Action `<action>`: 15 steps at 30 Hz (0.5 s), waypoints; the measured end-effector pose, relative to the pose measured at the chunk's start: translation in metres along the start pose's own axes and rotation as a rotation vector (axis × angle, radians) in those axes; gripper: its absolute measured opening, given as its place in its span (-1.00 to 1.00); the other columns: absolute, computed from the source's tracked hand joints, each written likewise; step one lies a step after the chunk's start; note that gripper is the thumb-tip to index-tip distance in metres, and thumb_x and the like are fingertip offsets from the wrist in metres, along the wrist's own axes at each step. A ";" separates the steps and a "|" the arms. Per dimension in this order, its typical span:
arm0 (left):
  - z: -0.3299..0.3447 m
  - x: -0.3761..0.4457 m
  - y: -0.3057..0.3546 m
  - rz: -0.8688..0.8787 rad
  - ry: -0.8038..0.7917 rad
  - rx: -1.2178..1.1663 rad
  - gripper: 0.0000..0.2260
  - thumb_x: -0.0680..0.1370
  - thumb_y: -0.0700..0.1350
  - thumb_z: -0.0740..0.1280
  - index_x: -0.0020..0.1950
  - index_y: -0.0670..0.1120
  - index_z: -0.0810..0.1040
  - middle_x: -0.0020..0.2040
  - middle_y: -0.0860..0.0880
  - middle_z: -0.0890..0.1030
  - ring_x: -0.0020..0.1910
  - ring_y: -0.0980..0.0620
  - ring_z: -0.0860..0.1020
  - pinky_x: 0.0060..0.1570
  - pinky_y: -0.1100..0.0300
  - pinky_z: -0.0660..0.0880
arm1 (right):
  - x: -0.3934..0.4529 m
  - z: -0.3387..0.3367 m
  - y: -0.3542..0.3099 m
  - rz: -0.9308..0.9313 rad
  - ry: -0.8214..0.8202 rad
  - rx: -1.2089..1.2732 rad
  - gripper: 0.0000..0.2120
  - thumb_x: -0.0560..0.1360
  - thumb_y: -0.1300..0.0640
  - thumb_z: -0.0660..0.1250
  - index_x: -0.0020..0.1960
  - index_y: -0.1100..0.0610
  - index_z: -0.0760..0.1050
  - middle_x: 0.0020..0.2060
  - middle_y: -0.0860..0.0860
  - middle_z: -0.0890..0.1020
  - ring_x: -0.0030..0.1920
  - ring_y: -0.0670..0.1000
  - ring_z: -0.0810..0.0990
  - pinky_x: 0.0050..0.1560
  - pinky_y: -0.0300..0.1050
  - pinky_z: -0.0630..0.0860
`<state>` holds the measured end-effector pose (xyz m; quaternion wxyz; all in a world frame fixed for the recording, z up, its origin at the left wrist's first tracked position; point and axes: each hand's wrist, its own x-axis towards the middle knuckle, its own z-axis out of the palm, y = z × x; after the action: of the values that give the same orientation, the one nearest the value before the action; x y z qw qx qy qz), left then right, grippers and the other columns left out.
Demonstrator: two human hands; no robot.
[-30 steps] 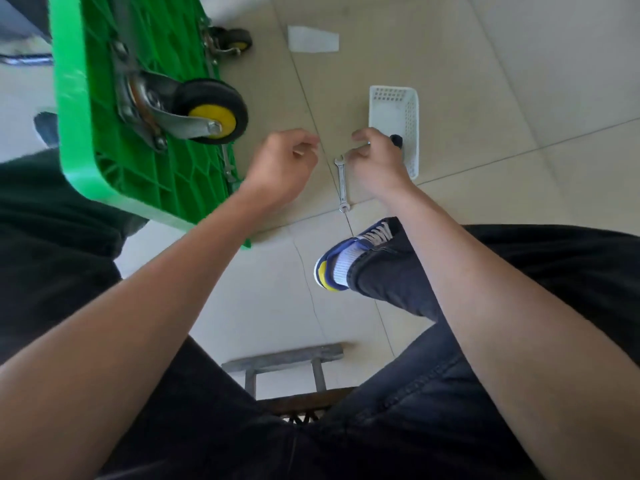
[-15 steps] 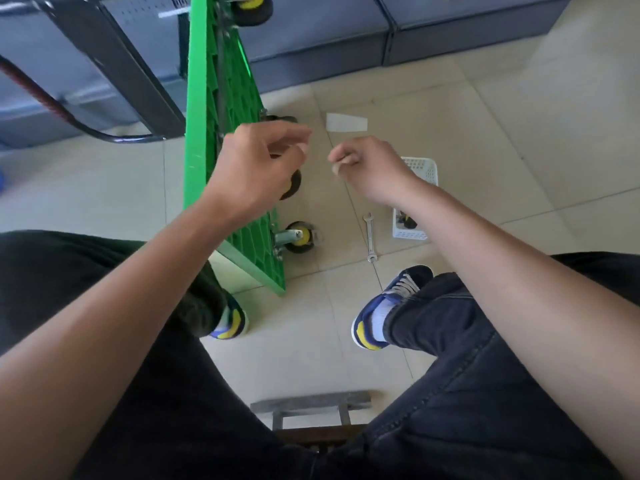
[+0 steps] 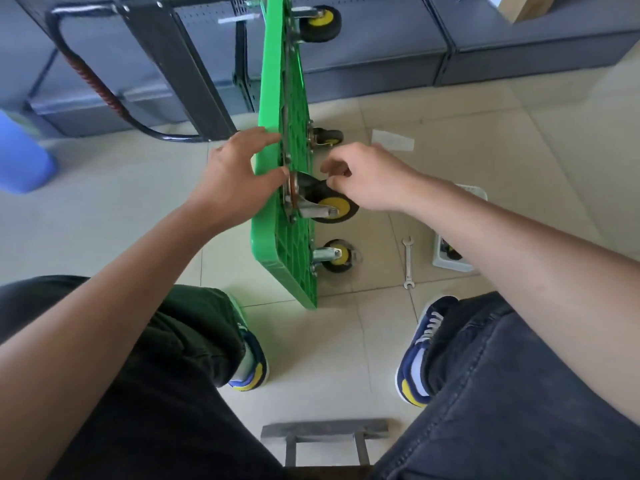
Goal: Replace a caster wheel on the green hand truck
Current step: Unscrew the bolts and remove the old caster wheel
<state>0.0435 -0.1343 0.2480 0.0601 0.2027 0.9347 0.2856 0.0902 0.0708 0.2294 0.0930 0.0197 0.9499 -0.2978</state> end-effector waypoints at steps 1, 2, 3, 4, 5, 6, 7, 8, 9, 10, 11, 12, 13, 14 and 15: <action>0.000 0.003 0.000 -0.016 -0.010 -0.018 -0.50 0.57 -0.02 0.41 0.51 0.04 0.43 0.52 0.01 0.38 0.49 0.00 0.35 0.48 0.09 0.24 | 0.007 0.001 -0.001 0.001 -0.003 -0.006 -0.70 0.64 0.12 0.32 0.35 0.11 0.56 0.27 0.09 0.63 0.22 0.12 0.60 0.15 -0.13 0.48; 0.000 0.005 0.000 -0.031 -0.018 -0.042 -0.46 0.57 -0.02 0.42 0.53 0.05 0.39 0.54 0.02 0.36 0.48 -0.01 0.35 0.48 0.05 0.27 | 0.014 0.003 -0.002 -0.001 -0.004 -0.012 -0.69 0.64 0.12 0.33 0.37 0.10 0.55 0.28 0.10 0.62 0.23 0.12 0.60 0.19 -0.12 0.49; 0.001 0.009 0.000 -0.047 -0.026 -0.069 -0.43 0.56 -0.02 0.43 0.56 0.04 0.35 0.55 0.02 0.33 0.48 -0.01 0.35 0.47 0.02 0.30 | 0.021 0.005 -0.003 -0.003 -0.001 -0.014 -0.69 0.64 0.11 0.33 0.37 0.09 0.55 0.29 0.10 0.62 0.24 0.13 0.60 0.22 -0.09 0.51; 0.003 0.012 0.000 -0.059 -0.033 -0.091 -0.39 0.56 -0.02 0.44 0.57 0.03 0.32 0.55 0.03 0.31 0.48 -0.01 0.35 0.46 0.02 0.32 | 0.029 0.007 -0.004 -0.003 0.009 -0.011 -0.68 0.64 0.09 0.33 0.37 0.08 0.55 0.28 0.11 0.62 0.23 0.13 0.60 0.24 -0.07 0.52; 0.005 0.015 -0.001 -0.073 -0.036 -0.108 -0.36 0.55 -0.03 0.45 0.59 0.02 0.29 0.56 0.04 0.30 0.48 -0.01 0.34 0.44 0.05 0.33 | 0.035 0.010 -0.004 -0.002 0.020 -0.001 -0.69 0.63 0.07 0.34 0.36 0.07 0.55 0.27 0.10 0.63 0.22 0.12 0.61 0.22 -0.06 0.53; 0.008 0.019 -0.002 -0.083 -0.040 -0.120 -0.34 0.55 -0.04 0.45 0.60 0.01 0.26 0.56 0.05 0.28 0.48 -0.01 0.34 0.42 0.10 0.32 | 0.042 0.013 -0.004 -0.001 0.034 0.016 -0.69 0.64 0.05 0.34 0.36 0.06 0.55 0.25 0.10 0.63 0.20 0.12 0.61 0.17 -0.06 0.53; 0.010 0.022 -0.002 -0.092 -0.046 -0.130 -0.31 0.54 -0.06 0.45 0.61 0.02 0.23 0.57 0.05 0.27 0.48 -0.01 0.32 0.37 0.16 0.31 | 0.048 0.016 -0.004 0.001 0.045 0.035 -0.69 0.64 0.03 0.34 0.35 0.06 0.56 0.23 0.09 0.64 0.18 0.11 0.62 0.10 -0.08 0.52; 0.013 0.025 -0.002 -0.107 -0.051 -0.141 -0.29 0.54 -0.08 0.45 0.62 0.02 0.20 0.57 0.04 0.26 0.48 0.00 0.31 0.31 0.21 0.28 | 0.053 0.019 -0.004 0.002 0.053 0.052 -0.68 0.64 0.01 0.34 0.35 0.07 0.56 0.23 0.08 0.64 0.17 0.10 0.62 0.04 -0.12 0.48; 0.016 0.028 -0.003 -0.124 -0.052 -0.153 -0.27 0.53 -0.12 0.45 0.62 0.04 0.18 0.56 0.03 0.27 0.48 0.01 0.30 0.26 0.25 0.27 | 0.057 0.021 -0.004 0.006 0.061 0.072 -0.67 0.64 0.00 0.33 0.36 0.07 0.56 0.24 0.08 0.65 0.17 0.10 0.62 0.02 -0.15 0.43; 0.020 0.031 -0.003 -0.140 -0.054 -0.163 -0.24 0.51 -0.16 0.44 0.62 0.06 0.15 0.55 0.02 0.28 0.46 0.00 0.33 0.22 0.25 0.29 | 0.059 0.023 -0.004 0.009 0.072 0.096 -0.67 0.64 0.00 0.33 0.36 0.08 0.56 0.24 0.07 0.65 0.18 0.10 0.62 0.01 -0.17 0.40; 0.023 0.034 -0.004 -0.150 -0.057 -0.176 -0.22 0.49 -0.20 0.43 0.62 0.09 0.14 0.52 0.01 0.30 0.41 -0.04 0.39 0.16 0.22 0.36 | 0.061 0.024 -0.004 0.013 0.084 0.120 -0.68 0.64 0.01 0.32 0.34 0.09 0.57 0.22 0.07 0.66 0.16 0.09 0.62 0.00 -0.18 0.40; 0.026 0.036 -0.004 -0.155 -0.057 -0.191 -0.20 0.46 -0.23 0.41 0.61 0.11 0.13 0.50 0.00 0.33 0.33 -0.10 0.46 0.06 0.17 0.42 | 0.061 0.024 -0.004 0.014 0.095 0.138 -0.70 0.64 0.01 0.32 0.32 0.10 0.59 0.19 0.06 0.67 0.13 0.08 0.63 -0.02 -0.18 0.40; 0.027 0.037 -0.004 -0.159 -0.056 -0.202 -0.19 0.45 -0.25 0.40 0.61 0.13 0.13 0.47 -0.02 0.35 0.26 -0.14 0.51 -0.02 0.14 0.46 | 0.062 0.025 -0.004 0.014 0.102 0.149 -0.72 0.65 0.01 0.32 0.29 0.10 0.61 0.15 0.05 0.67 0.10 0.08 0.63 -0.05 -0.17 0.40; 0.028 0.037 -0.004 -0.162 -0.055 -0.202 -0.18 0.44 -0.27 0.38 0.61 0.14 0.13 0.46 -0.03 0.36 0.23 -0.15 0.52 -0.07 0.13 0.46 | 0.063 0.025 -0.005 0.011 0.108 0.159 -0.74 0.65 0.01 0.31 0.25 0.11 0.62 0.12 0.04 0.68 0.07 0.07 0.63 -0.06 -0.16 0.41; 0.028 0.037 -0.005 -0.163 -0.051 -0.192 -0.18 0.43 -0.28 0.36 0.61 0.14 0.13 0.46 -0.04 0.37 0.22 -0.13 0.52 -0.07 0.14 0.46 | 0.064 0.025 -0.006 0.008 0.115 0.173 -0.75 0.65 0.01 0.31 0.23 0.11 0.64 0.10 0.04 0.69 0.07 0.07 0.63 -0.06 -0.14 0.44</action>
<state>0.0149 -0.1082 0.2223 0.1258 0.1267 0.9147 0.3627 0.0311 0.0500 0.2008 0.0375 0.0487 0.9243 -0.3767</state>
